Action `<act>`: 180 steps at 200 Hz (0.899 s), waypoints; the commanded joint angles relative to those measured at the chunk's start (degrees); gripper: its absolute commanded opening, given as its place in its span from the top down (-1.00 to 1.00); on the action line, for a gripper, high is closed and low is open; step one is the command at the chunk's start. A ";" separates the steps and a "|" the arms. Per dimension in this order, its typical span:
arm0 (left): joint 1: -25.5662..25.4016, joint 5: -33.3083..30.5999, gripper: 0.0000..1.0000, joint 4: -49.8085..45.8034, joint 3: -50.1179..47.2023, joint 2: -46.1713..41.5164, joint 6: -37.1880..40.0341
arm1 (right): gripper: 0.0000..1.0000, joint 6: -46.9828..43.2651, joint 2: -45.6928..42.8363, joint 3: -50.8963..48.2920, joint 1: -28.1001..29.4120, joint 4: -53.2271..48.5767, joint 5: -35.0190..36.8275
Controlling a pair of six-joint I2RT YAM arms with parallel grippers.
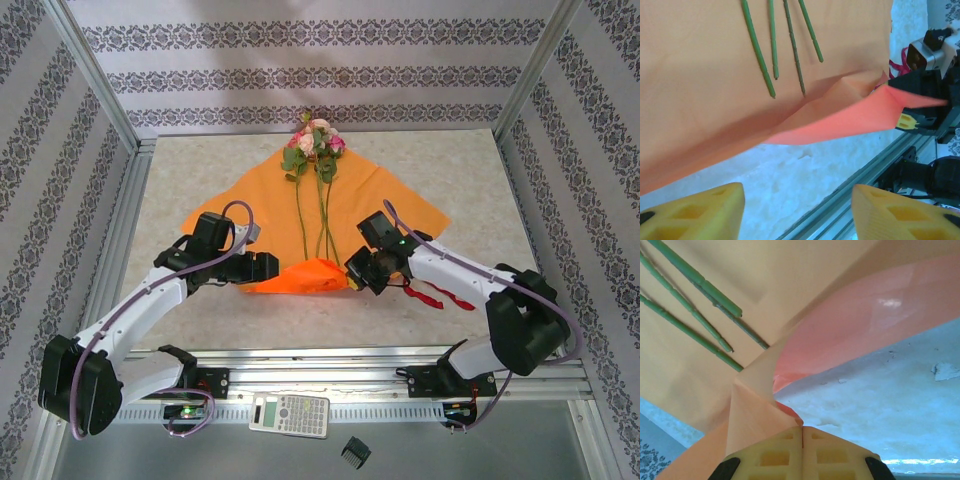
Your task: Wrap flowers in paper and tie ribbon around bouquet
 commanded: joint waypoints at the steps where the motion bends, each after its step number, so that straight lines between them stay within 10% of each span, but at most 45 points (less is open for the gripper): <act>1: -0.81 2.18 -0.20 6.05 -1.18 0.16 11.07 | 1.00 -2.09 1.44 2.04 -0.71 -1.32 -1.08; 70: -2.12 -4.30 -0.39 7.83 -1.41 4.56 28.78 | 1.00 -3.53 1.11 1.94 -3.46 -2.60 -1.90; 127: -2.12 -18.69 -0.28 3.51 -5.79 -12.54 -5.32 | 1.00 -4.81 3.08 0.18 -8.12 -0.12 -4.29; 180: -2.23 -16.63 -0.20 -2.22 -11.93 -24.24 -24.72 | 1.00 -6.89 6.93 0.85 -10.66 1.82 -6.09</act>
